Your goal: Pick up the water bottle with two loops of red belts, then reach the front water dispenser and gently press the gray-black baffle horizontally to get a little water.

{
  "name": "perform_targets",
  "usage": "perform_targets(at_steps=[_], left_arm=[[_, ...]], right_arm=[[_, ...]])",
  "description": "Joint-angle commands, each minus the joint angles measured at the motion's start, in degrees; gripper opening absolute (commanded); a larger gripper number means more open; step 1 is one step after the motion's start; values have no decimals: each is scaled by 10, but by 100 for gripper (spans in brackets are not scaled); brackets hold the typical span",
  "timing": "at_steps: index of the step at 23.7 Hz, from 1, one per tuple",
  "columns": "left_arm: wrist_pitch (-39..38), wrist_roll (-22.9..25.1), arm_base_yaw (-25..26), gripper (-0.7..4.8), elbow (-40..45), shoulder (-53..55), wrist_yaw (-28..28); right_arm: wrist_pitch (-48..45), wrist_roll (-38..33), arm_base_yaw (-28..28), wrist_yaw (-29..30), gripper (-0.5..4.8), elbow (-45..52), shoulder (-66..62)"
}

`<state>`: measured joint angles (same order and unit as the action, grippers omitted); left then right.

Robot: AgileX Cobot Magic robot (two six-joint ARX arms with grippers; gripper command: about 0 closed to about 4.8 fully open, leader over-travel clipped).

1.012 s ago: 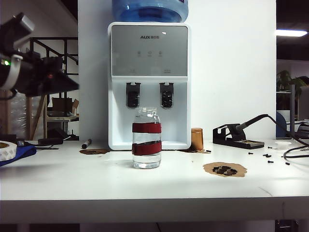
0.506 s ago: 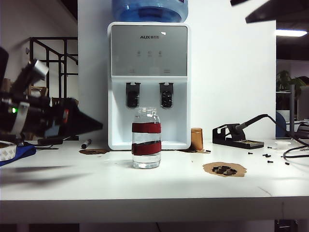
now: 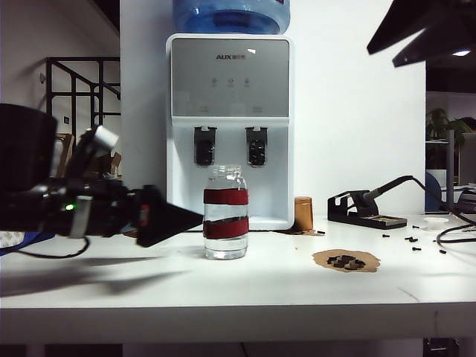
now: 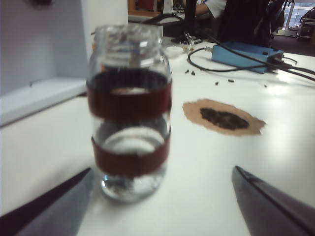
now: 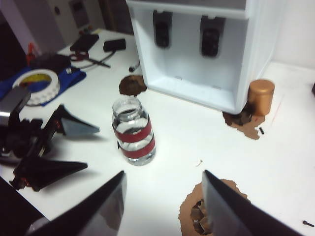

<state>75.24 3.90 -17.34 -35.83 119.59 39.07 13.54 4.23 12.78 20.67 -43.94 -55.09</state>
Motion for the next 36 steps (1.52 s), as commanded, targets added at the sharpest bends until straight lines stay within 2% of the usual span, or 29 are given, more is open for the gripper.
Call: perform_targets(at_steps=[1,10,14,20,27,30,36], left_arm=[[-5,-1,-17,479,-21,6,-41],[-31,-2,-36,479,-67,30,-83],[-60,-3,-36,479,-97,49,-81],[-64,-3,-41,479,-129,69,-79],[-71,-3,-71,479,-141,72,-86],[-74,-2,-85,479,-151,73,-111],[-119,-2,-86,479,-197,92,-144]], right_arm=[[-22,15,0,1,252,-5,-12],[-46,25,0,0,252,-5,-30],[-53,25,0,1,252,-5,-30],[-61,25,0,4,252,-5,-30],[-77,25,0,28,252,-5,-40],[-82,24,0,59,253,-5,-58],[-82,24,1,67,253,-5,-61]])
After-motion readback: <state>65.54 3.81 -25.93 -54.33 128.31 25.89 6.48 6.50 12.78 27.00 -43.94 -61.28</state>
